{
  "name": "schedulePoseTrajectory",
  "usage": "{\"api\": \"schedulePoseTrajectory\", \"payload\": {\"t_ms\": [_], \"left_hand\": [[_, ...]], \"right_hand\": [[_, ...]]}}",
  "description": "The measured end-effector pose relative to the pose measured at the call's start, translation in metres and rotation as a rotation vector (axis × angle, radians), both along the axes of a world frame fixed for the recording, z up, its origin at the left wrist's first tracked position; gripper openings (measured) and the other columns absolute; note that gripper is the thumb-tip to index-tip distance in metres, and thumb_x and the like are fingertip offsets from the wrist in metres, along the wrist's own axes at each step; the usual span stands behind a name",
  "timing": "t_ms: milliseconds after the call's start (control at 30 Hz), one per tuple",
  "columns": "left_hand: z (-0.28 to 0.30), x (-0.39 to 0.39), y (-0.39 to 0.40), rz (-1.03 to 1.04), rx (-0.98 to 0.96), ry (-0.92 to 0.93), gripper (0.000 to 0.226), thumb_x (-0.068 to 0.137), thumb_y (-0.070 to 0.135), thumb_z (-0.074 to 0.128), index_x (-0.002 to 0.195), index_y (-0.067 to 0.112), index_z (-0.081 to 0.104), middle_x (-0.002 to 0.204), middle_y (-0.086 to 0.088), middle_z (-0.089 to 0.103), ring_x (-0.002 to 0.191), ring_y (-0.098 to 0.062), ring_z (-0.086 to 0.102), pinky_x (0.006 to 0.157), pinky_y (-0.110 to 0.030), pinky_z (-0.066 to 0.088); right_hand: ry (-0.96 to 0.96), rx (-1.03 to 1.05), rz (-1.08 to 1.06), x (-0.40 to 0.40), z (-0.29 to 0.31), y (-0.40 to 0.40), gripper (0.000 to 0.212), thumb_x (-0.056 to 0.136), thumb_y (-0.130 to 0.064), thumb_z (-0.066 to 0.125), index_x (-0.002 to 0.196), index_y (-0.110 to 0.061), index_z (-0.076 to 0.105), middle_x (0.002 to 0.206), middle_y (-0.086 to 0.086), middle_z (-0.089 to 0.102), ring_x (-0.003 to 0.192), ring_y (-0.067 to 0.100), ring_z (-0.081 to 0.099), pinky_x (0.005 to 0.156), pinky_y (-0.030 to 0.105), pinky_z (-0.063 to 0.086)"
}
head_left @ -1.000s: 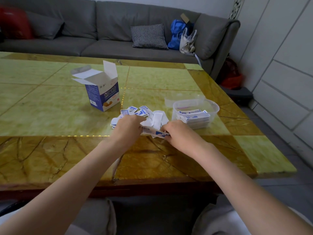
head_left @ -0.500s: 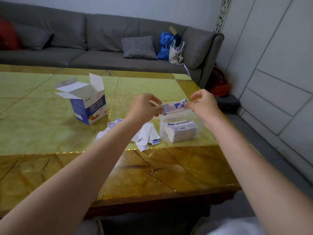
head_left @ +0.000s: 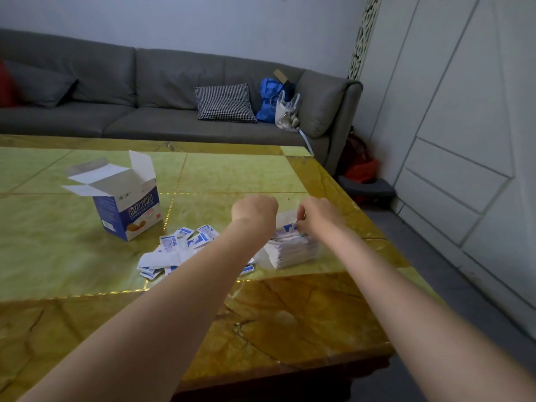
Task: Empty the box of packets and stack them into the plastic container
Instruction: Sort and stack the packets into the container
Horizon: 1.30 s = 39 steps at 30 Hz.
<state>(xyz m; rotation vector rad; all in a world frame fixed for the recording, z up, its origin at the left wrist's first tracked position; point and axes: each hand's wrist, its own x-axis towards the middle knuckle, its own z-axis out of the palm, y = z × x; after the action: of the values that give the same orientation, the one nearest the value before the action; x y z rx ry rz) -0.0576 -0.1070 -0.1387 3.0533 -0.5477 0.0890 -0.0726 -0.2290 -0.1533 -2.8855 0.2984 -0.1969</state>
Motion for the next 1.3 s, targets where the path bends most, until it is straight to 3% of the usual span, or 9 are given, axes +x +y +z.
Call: {"api": "schedulePoseTrajectory", "payload": {"t_ms": [100, 200, 300, 533, 800, 900, 1067, 1200, 1300], "left_hand": [[0.0, -0.006, -0.003, -0.041, 0.032, -0.047, 0.023, 0.088, 0.03, 0.059, 0.104, 0.013, 0.06, 0.097, -0.003, 0.064, 0.077, -0.022, 0.054, 0.055, -0.027, 0.037], [-0.004, -0.008, -0.008, -0.033, -0.04, 0.105, 0.033, 0.086, 0.043, 0.058, 0.095, 0.012, 0.056, 0.082, -0.001, 0.053, 0.082, -0.023, 0.055, 0.066, -0.028, 0.037], [-0.005, 0.0, -0.008, -0.016, -0.098, 0.215, 0.023, 0.083, 0.033, 0.062, 0.083, 0.011, 0.055, 0.08, 0.0, 0.056, 0.082, -0.022, 0.056, 0.072, -0.029, 0.041], [-0.002, 0.007, -0.011, -0.21, -0.031, 0.36, 0.029, 0.086, 0.024, 0.057, 0.108, 0.009, 0.068, 0.11, -0.005, 0.068, 0.1, -0.023, 0.063, 0.094, -0.035, 0.05], [0.011, 0.006, -0.012, -0.206, -0.066, 0.261, 0.023, 0.086, 0.016, 0.058, 0.105, 0.007, 0.067, 0.107, -0.007, 0.069, 0.097, -0.022, 0.063, 0.082, -0.029, 0.049], [0.017, 0.008, -0.005, -0.125, -0.064, 0.171, 0.014, 0.087, 0.009, 0.051, 0.075, 0.01, 0.058, 0.088, -0.003, 0.073, 0.091, -0.019, 0.066, 0.075, -0.031, 0.052], [0.015, -0.001, -0.004, -0.056, 0.097, 0.143, 0.024, 0.092, 0.008, 0.039, 0.069, 0.01, 0.046, 0.076, 0.001, 0.061, 0.09, -0.022, 0.056, 0.094, -0.037, 0.035], [0.008, -0.004, -0.003, -0.069, 0.203, 0.129, 0.015, 0.096, 0.014, 0.034, 0.087, 0.012, 0.046, 0.102, -0.007, 0.059, 0.109, -0.024, 0.053, 0.111, -0.045, 0.014], [0.003, -0.002, 0.0, -0.052, 0.166, 0.159, 0.022, 0.094, 0.01, 0.033, 0.076, 0.009, 0.046, 0.082, -0.003, 0.053, 0.107, -0.026, 0.053, 0.109, -0.045, 0.017]], "right_hand": [[0.0, -0.006, 0.007, -0.001, -0.002, -0.001, 0.007, 0.086, -0.01, 0.06, 0.092, -0.012, 0.063, 0.097, 0.007, 0.066, 0.091, 0.025, 0.06, 0.072, 0.035, 0.052], [0.012, -0.005, 0.02, -0.003, 0.001, -0.001, 0.008, 0.088, -0.01, 0.058, 0.093, -0.011, 0.064, 0.096, 0.006, 0.066, 0.09, 0.023, 0.06, 0.064, 0.029, 0.043], [0.015, -0.013, 0.033, -0.004, 0.003, -0.001, 0.007, 0.087, -0.008, 0.058, 0.091, -0.009, 0.065, 0.093, 0.007, 0.067, 0.087, 0.023, 0.062, 0.063, 0.029, 0.042], [0.034, -0.19, 0.055, -0.001, 0.0, 0.001, 0.012, 0.088, -0.003, 0.055, 0.097, -0.011, 0.059, 0.095, 0.006, 0.063, 0.083, 0.022, 0.058, 0.062, 0.029, 0.045], [0.039, -0.089, 0.035, 0.0, 0.012, -0.006, 0.011, 0.09, -0.007, 0.054, 0.093, -0.006, 0.065, 0.096, 0.008, 0.065, 0.083, 0.025, 0.061, 0.062, 0.028, 0.043], [0.075, -0.075, 0.031, 0.0, 0.025, -0.011, 0.014, 0.088, -0.008, 0.055, 0.093, -0.004, 0.067, 0.098, 0.011, 0.066, 0.086, 0.026, 0.063, 0.064, 0.029, 0.048], [0.324, -0.143, 0.082, -0.003, 0.029, -0.002, 0.028, 0.085, -0.01, 0.061, 0.113, -0.004, 0.06, 0.115, 0.011, 0.059, 0.101, 0.026, 0.061, 0.084, 0.032, 0.053], [0.376, -0.179, 0.096, -0.001, 0.025, 0.004, 0.034, 0.086, -0.01, 0.06, 0.119, -0.006, 0.055, 0.117, 0.011, 0.057, 0.094, 0.025, 0.058, 0.08, 0.031, 0.051], [0.352, -0.173, 0.096, -0.001, 0.026, 0.005, 0.025, 0.086, -0.007, 0.058, 0.111, -0.006, 0.06, 0.112, 0.011, 0.059, 0.095, 0.025, 0.06, 0.075, 0.029, 0.05]]}}
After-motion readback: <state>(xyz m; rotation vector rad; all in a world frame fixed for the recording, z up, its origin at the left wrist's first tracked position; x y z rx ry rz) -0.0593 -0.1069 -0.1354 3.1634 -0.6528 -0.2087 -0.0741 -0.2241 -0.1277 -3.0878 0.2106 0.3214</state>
